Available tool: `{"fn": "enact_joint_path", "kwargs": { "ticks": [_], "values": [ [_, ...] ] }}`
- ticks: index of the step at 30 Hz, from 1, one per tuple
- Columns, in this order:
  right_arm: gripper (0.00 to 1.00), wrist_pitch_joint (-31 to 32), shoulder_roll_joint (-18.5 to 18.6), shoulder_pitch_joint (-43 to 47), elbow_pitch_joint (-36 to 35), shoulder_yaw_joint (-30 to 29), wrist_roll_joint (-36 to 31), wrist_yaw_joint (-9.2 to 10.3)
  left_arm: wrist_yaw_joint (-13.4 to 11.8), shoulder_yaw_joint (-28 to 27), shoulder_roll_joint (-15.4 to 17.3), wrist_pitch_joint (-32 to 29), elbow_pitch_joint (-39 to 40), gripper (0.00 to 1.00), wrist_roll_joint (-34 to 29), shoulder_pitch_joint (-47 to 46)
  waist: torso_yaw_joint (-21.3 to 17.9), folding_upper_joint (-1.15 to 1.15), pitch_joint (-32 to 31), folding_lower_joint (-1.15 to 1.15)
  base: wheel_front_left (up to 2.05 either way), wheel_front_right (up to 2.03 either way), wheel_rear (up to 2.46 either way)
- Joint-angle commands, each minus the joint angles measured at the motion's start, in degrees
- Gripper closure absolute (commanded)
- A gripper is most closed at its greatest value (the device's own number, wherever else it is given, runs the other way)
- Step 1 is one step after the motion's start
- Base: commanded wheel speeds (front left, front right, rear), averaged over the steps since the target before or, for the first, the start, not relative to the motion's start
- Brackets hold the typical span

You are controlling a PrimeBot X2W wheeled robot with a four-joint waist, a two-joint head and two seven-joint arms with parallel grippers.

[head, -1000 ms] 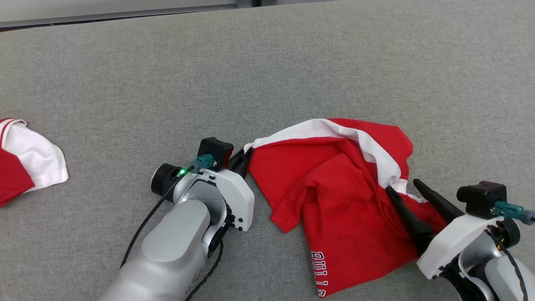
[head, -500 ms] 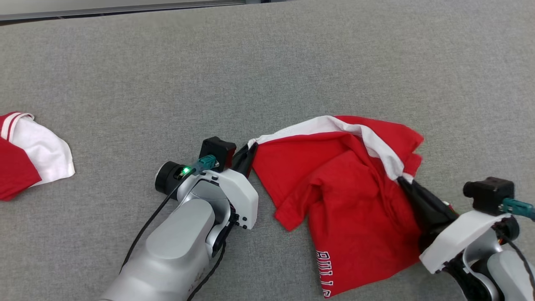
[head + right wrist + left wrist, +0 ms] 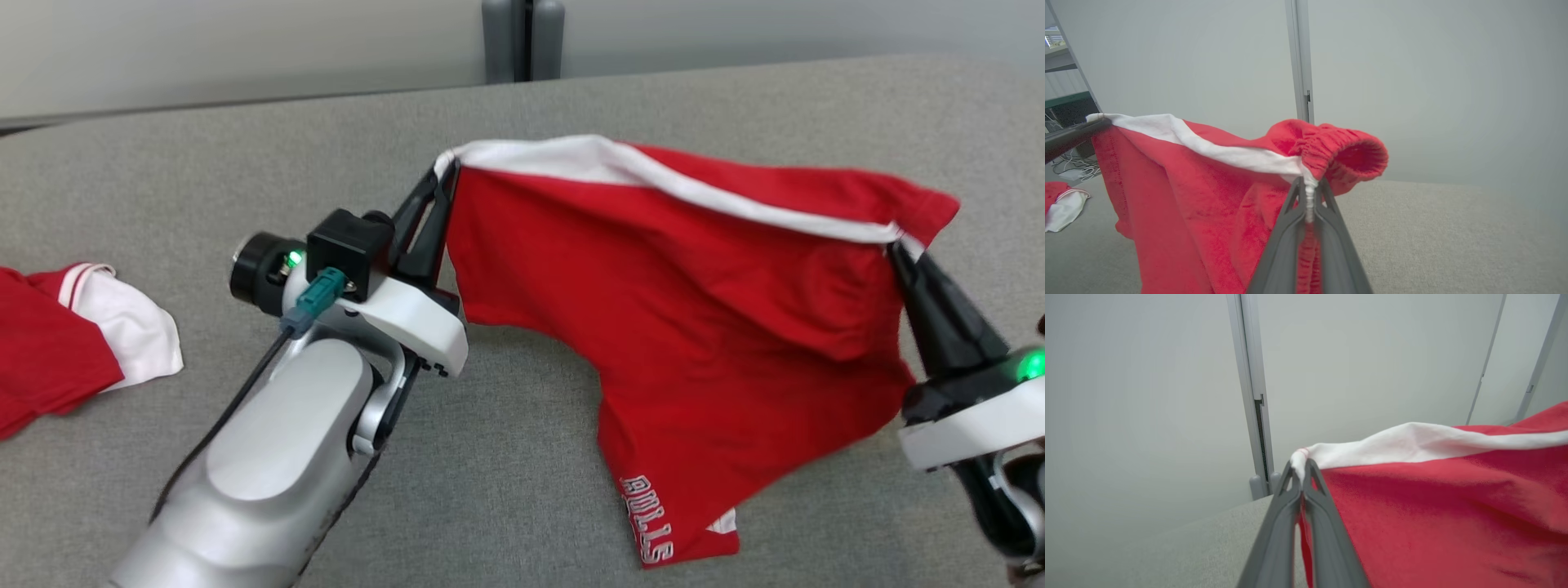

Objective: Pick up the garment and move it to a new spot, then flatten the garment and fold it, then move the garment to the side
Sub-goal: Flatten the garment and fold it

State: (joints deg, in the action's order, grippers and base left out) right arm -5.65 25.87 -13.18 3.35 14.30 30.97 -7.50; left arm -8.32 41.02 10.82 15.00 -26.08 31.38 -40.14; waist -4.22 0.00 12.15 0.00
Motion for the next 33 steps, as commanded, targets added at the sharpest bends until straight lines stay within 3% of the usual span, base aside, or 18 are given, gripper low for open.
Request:
{"fn": "enact_joint_path", "kwargs": {
  "ticks": [1, 11, 18, 23, 27, 33],
  "values": [
    [1.00, 0.0, 0.5, -1.1, -0.9, -0.8, -0.5, 0.02, -0.5, -0.6, 0.9, 0.2, 1.9, 1.00, -0.7, 0.8, 0.2, 0.00, -2.0, 0.00, 0.00, 0.00, 0.00],
    [1.00, 3.9, 1.1, -4.8, -8.5, -5.6, -0.6, 0.02, -3.1, -4.2, 8.7, -2.8, 20.3, 1.00, -2.9, -1.2, 0.5, 0.00, -11.1, 0.00, 0.00, 0.00, 0.00],
    [1.00, 6.2, -0.7, -3.7, -9.6, -6.4, -0.4, 0.02, -4.5, -4.8, 10.0, -5.8, 24.8, 1.00, -1.5, 0.9, 0.4, 0.00, -12.5, 0.00, 0.00, 0.00, 0.00],
    [1.00, 6.5, -1.1, -5.5, -9.0, -6.8, 0.4, 0.02, -3.8, -5.0, 9.9, -6.7, 24.2, 1.00, -1.0, -1.7, 0.3, 0.00, -10.0, 0.00, 0.00, 0.00, 0.00],
    [1.00, 6.1, -0.9, -9.7, -7.2, -6.7, 1.1, 0.03, -1.8, -5.2, 8.4, -6.6, 21.0, 1.00, -0.5, -6.4, 0.5, 0.00, -6.3, 0.00, 0.00, 0.00, 0.00],
    [1.00, 4.1, -0.3, -22.8, 0.5, -2.9, 2.4, 0.02, 3.5, -5.5, 3.1, -3.5, 6.9, 1.00, 0.3, -18.6, 0.8, 0.00, -0.3, 0.00, 0.00, 0.00, 0.00]
  ]
}}
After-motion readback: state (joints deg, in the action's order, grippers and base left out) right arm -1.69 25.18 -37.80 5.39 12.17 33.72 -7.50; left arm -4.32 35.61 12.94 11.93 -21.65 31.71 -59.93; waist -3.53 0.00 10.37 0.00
